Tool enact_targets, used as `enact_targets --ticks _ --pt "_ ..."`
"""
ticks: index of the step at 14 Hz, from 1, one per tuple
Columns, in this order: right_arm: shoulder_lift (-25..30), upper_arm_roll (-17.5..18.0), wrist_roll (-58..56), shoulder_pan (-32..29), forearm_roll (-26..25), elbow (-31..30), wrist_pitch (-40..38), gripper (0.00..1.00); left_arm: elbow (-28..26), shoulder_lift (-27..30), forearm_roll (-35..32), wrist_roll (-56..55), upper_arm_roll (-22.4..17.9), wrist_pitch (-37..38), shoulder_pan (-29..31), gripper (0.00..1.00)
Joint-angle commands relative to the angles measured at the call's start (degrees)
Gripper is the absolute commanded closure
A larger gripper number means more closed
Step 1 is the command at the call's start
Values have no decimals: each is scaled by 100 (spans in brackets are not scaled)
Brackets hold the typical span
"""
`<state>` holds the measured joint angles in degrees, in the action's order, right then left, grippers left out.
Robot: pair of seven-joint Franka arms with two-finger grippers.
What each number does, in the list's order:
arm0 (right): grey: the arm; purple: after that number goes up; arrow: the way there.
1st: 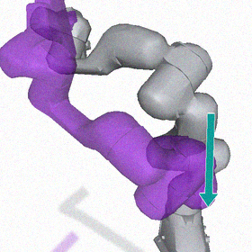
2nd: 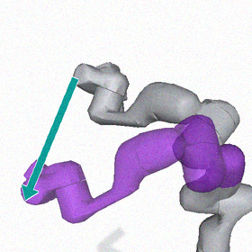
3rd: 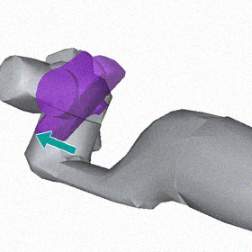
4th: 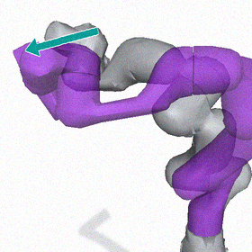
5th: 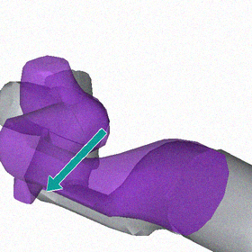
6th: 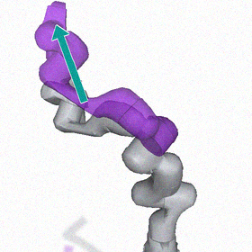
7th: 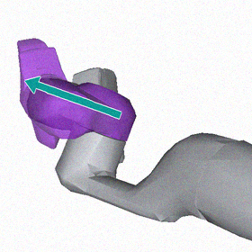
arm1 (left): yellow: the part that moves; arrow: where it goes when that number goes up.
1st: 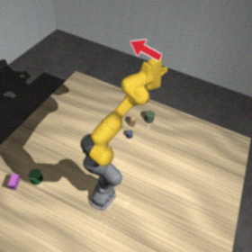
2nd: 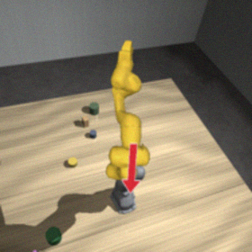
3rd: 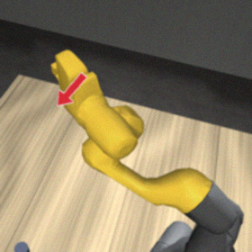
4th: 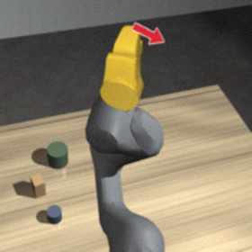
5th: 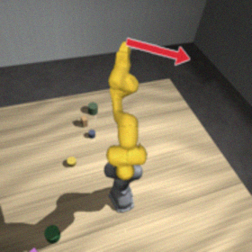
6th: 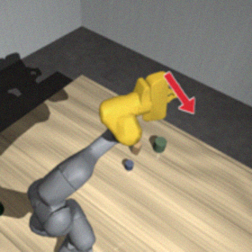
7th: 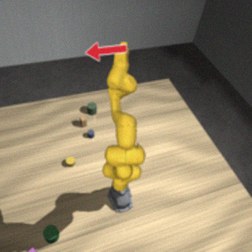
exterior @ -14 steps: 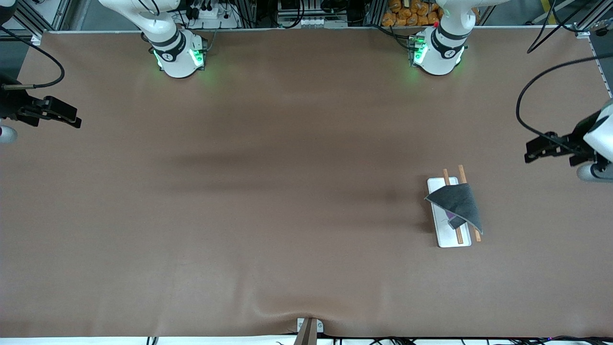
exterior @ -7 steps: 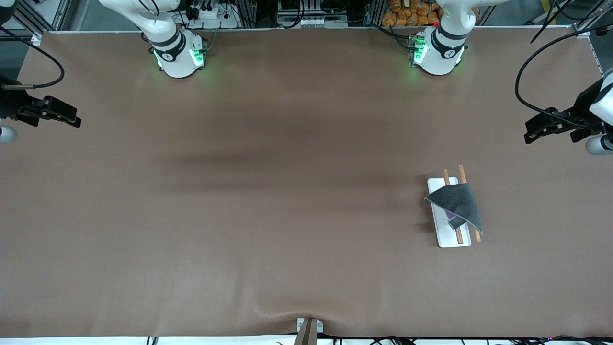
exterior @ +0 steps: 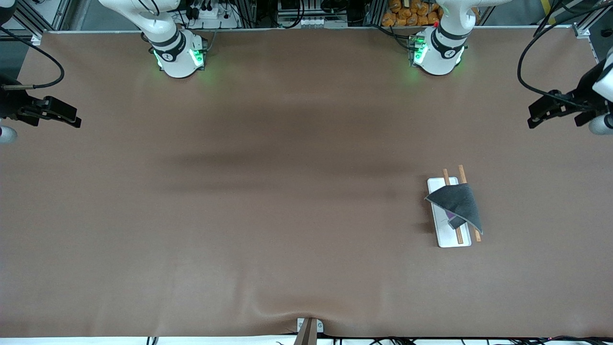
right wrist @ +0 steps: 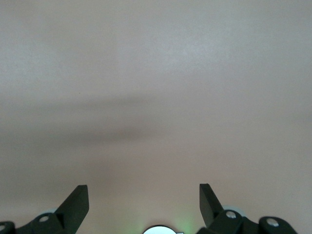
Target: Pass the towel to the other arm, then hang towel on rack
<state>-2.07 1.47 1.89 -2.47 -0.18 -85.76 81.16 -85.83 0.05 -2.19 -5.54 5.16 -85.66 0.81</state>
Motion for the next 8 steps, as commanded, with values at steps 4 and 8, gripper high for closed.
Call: enact_targets --ticks 4,8 --pt "-48 11 84 -25 9 94 -83 0 -558 477 245 62 -385 -92 -222 0" --pt "-48 11 84 -25 18 94 -83 0 -558 478 245 -87 -393 -39 -300 0"
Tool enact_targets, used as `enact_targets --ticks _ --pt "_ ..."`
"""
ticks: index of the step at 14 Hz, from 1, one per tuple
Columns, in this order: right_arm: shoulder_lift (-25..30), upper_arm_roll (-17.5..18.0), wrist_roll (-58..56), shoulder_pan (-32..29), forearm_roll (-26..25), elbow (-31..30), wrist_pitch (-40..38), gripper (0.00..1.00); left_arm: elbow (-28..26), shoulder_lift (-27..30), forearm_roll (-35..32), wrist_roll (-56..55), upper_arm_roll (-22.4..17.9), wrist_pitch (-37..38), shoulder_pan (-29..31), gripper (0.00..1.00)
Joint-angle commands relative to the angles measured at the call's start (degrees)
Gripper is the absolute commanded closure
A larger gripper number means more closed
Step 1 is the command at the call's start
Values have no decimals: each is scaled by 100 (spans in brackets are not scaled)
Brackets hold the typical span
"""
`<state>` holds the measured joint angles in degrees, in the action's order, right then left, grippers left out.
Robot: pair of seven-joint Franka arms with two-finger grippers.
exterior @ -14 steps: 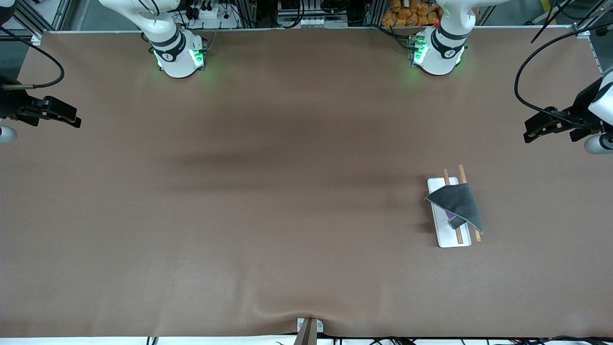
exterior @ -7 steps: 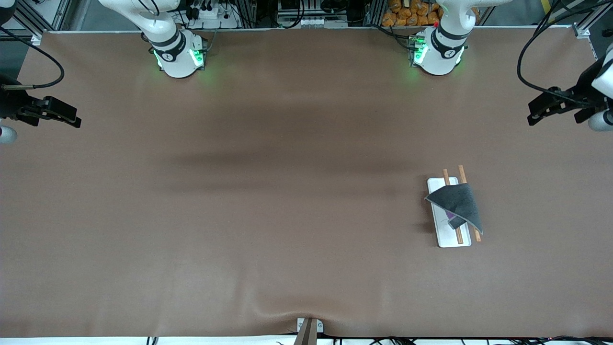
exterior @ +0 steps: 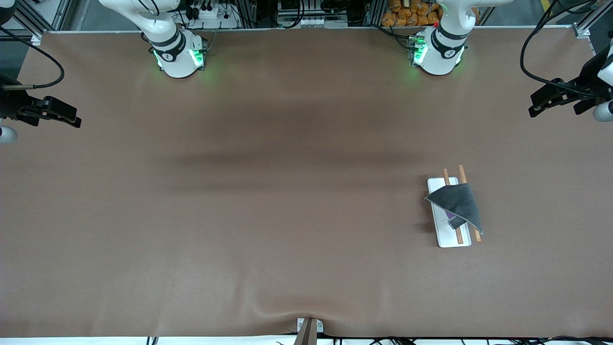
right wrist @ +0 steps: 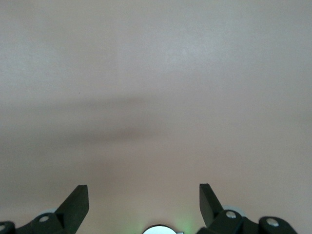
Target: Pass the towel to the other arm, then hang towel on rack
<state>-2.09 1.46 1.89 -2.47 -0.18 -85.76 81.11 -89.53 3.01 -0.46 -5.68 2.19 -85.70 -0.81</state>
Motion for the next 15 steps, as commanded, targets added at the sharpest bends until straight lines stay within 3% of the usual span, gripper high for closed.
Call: enact_targets --ticks 1,15 --pt "-37 12 92 -16 18 86 -87 0 -179 182 72 -83 -96 -17 -139 0" --pt "-46 12 92 -51 62 94 -105 0 102 -55 -7 -399 -96 -61 -139 0"
